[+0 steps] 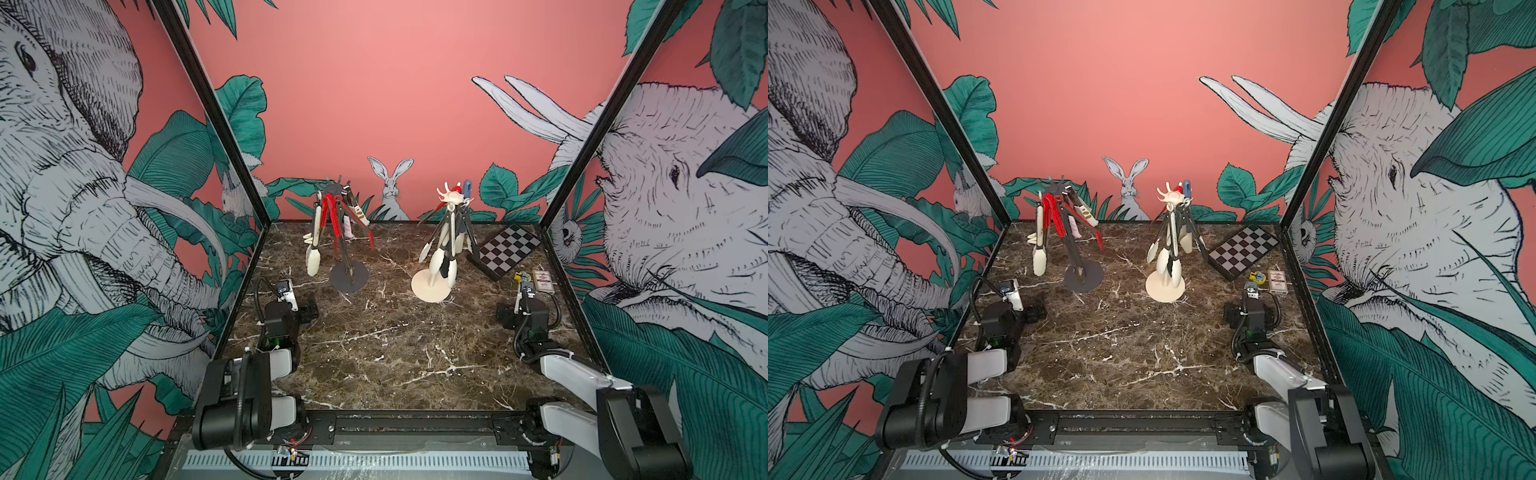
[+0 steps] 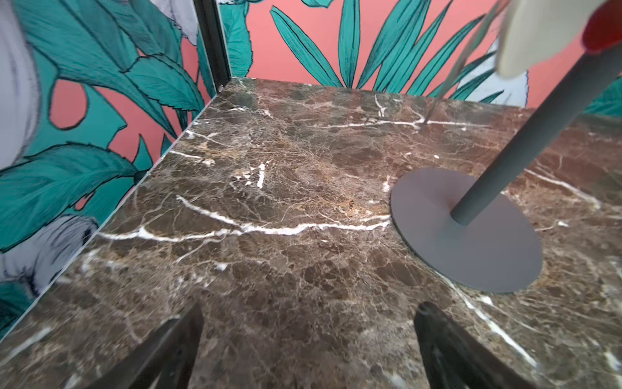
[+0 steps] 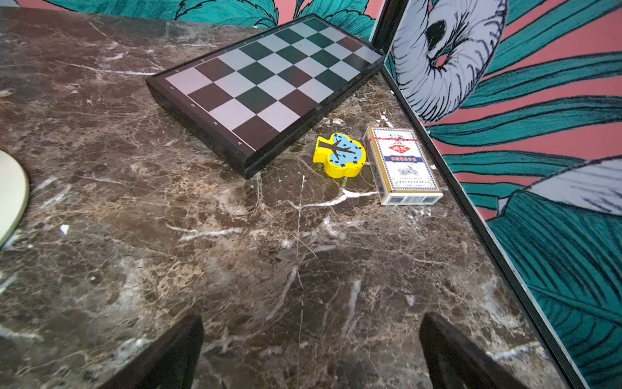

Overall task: Hang food tongs on kitchen utensil racks
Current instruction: Reset both arms

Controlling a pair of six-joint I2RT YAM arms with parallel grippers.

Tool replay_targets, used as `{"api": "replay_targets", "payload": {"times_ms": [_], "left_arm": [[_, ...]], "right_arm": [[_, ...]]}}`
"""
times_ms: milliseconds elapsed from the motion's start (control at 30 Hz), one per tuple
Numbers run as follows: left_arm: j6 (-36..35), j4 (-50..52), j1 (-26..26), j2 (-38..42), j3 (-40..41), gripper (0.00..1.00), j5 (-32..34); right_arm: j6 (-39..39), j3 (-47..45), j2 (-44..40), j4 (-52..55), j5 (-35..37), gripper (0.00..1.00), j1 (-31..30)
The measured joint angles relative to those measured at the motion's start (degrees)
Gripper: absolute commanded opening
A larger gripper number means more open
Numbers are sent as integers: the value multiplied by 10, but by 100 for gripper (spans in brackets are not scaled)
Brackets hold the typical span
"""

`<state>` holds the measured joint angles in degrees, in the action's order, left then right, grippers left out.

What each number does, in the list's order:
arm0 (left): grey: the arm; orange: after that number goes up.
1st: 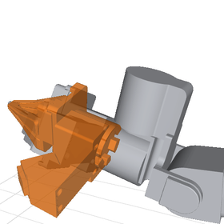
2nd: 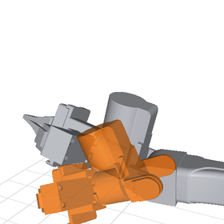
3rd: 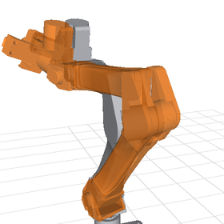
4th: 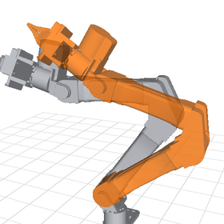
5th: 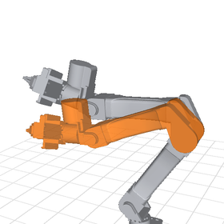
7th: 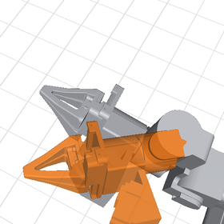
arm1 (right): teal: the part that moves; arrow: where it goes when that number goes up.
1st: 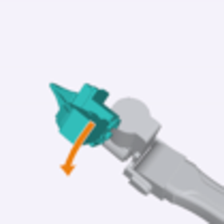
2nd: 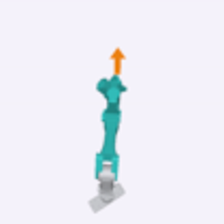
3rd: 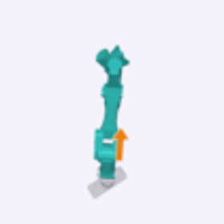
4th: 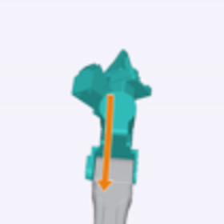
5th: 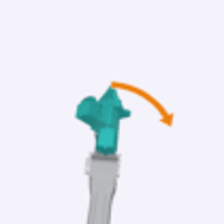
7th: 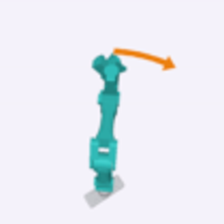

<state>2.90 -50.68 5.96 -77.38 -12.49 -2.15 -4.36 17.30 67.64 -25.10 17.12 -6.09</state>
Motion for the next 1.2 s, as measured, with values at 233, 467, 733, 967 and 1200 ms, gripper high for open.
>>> {"api": "replay_targets", "payload": {"times_ms": [233, 467, 733, 967, 1200], "left_arm": [[-26, -93, -18, -111, -22, 99, -16], [-52, -57, -40, -131, -75, 99, -25], [-72, -9, -68, -130, -107, 100, 15], [-75, 2, -68, -129, -107, 100, 23], [-75, 3, -68, -129, -107, 100, 23]], "right_arm": [[30, 54, 130, -96, -34, 99, 23], [32, 61, 204, -171, -65, 99, 40], [32, 61, 204, -198, -75, 99, 41], [32, 61, 204, -205, -75, 99, 41], [33, 61, 204, -205, -78, 99, 41]]}}
